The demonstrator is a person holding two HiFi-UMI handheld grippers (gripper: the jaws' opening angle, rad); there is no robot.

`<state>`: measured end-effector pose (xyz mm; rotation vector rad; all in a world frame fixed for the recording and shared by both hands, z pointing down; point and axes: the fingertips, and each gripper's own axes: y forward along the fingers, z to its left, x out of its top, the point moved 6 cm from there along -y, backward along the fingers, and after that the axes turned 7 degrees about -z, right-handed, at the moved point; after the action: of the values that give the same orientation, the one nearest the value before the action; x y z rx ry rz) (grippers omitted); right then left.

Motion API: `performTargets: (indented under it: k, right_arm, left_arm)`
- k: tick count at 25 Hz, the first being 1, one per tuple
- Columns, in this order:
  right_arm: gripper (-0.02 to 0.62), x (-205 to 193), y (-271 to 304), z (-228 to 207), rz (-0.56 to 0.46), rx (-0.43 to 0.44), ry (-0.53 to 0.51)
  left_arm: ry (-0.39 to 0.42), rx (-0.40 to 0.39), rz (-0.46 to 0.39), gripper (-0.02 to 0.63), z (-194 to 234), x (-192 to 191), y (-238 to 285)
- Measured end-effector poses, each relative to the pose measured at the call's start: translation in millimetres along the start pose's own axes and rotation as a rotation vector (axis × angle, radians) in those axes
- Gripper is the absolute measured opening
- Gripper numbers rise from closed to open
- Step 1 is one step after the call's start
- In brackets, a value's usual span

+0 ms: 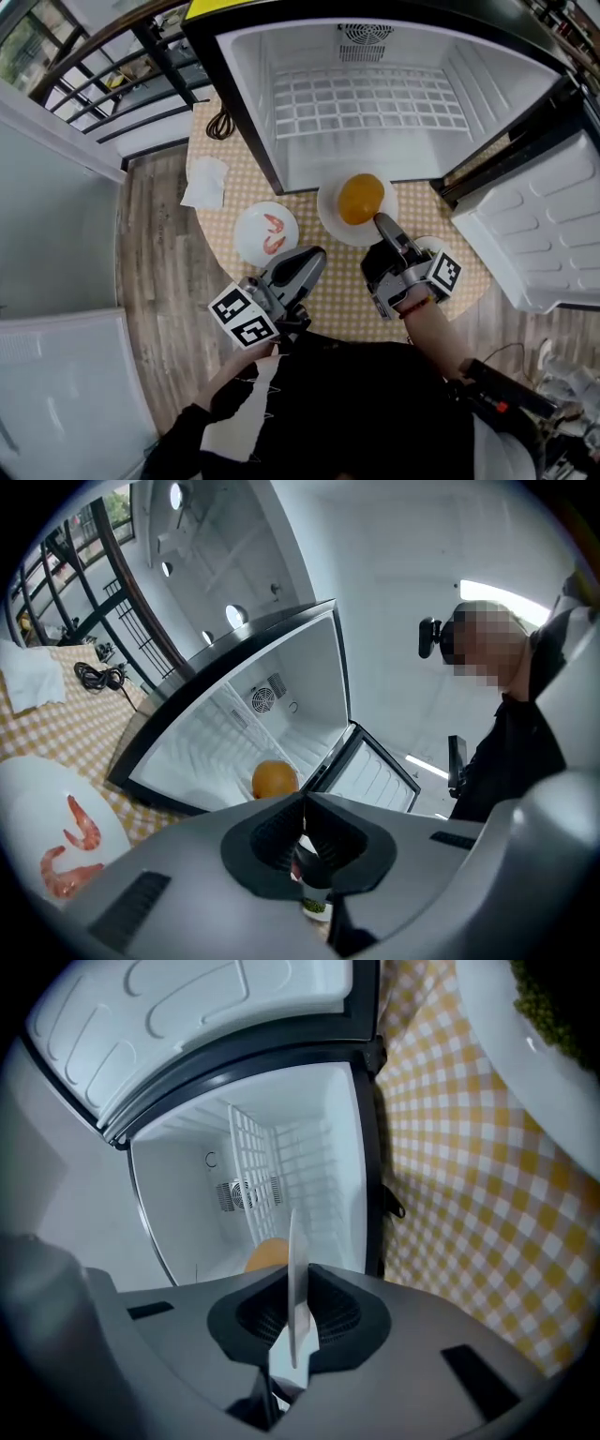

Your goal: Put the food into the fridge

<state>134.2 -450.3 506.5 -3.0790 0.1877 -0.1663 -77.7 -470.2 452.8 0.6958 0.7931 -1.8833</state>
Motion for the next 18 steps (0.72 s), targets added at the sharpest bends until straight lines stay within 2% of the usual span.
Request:
performTargets:
  k: [10, 18]
  right_arm:
    - [0.034, 17, 61, -13, -0.056, -0.070, -0.115]
    - [0.034, 29, 92, -21, -0.100, -0.098, -0.142]
  left_arm:
    - [-0.017, -0.037, 0.054, 0.015, 42, 24, 19]
    - [-0.017, -0.064, 0.080, 0.015, 59, 35, 16]
